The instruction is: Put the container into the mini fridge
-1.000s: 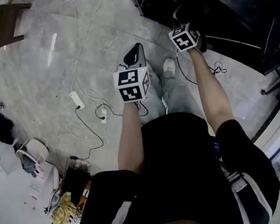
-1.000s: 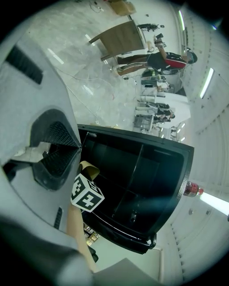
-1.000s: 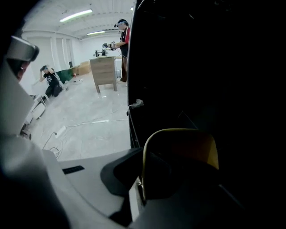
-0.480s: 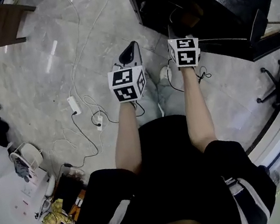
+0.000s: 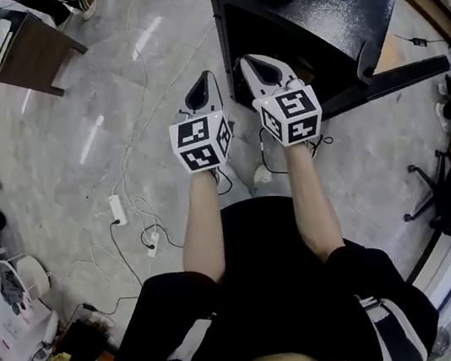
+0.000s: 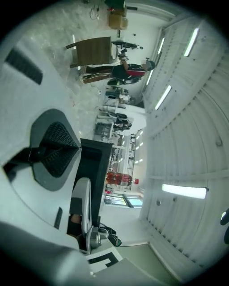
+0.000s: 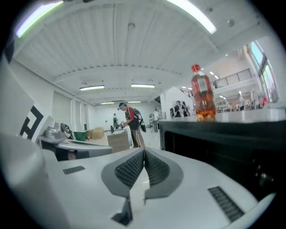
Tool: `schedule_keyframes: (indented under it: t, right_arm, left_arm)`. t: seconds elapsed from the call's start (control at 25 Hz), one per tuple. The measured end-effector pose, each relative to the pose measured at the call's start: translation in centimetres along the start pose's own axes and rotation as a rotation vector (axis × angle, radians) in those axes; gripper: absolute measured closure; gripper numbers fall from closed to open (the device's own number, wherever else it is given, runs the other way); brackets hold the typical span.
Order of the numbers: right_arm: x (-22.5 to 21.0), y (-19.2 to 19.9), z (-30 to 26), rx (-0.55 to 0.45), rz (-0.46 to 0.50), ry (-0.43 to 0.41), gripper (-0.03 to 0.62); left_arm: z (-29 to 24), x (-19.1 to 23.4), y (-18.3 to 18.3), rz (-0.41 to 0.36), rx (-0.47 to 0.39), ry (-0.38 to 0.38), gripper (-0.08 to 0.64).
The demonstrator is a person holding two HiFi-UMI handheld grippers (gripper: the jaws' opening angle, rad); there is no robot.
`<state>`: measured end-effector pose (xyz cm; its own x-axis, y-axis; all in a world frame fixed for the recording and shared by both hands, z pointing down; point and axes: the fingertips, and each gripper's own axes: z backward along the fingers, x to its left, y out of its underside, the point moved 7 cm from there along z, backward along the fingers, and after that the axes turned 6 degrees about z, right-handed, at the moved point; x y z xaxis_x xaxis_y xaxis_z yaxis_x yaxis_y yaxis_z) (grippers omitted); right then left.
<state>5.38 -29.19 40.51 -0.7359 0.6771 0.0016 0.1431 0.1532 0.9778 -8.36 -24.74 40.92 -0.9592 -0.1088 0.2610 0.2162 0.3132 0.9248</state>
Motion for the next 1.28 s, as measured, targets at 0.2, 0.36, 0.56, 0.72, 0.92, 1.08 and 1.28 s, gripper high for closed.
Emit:
schedule_keyframes:
  t: [0.2,0.36,0.56,0.72,0.92,1.08,1.28]
  right_arm:
    - [0.0,-4.6,1.9,-0.01,0.119,0.126,0.58]
    - [-0.6,-7.4,2.5,-0.065,0.145,0.156,0.581]
    - [-0.8,-8.9,2.3,-0.093,0.169,0.148,0.581]
    - [-0.9,-8.7,2.4,-0.089,0.171,0.137,0.581]
    - [-1.7,-8.2,2.9,-0.1,0.154,0.138,0.58]
    - [-2.6,-7.9,3.2,-0.128,0.149,0.131,0.58]
    - [-3.5,-8.1,3.6,-0.135,0.178,0.132,0.581]
  left_arm:
    - [2.6,-0.2,-4.0,-0.044,-0.102,-0.051,0.555]
    - [3.5,-0.2,-6.0,-0.061,-0.149,-0.056,0.555]
    - [4.1,-0.1,-7.2,-0.055,-0.189,-0.06,0.555]
    - [4.0,-0.2,-7.1,-0.036,-0.193,-0.063,0.555]
    - [3.3,-1.2,-7.0,-0.052,-0.187,-0.055,0.555]
    - [2.5,-2.9,-6.5,-0.134,-0.175,-0.042,0.554]
    - [2.3,-3.0,-7.1,-0.187,-0.189,-0.086,0.555]
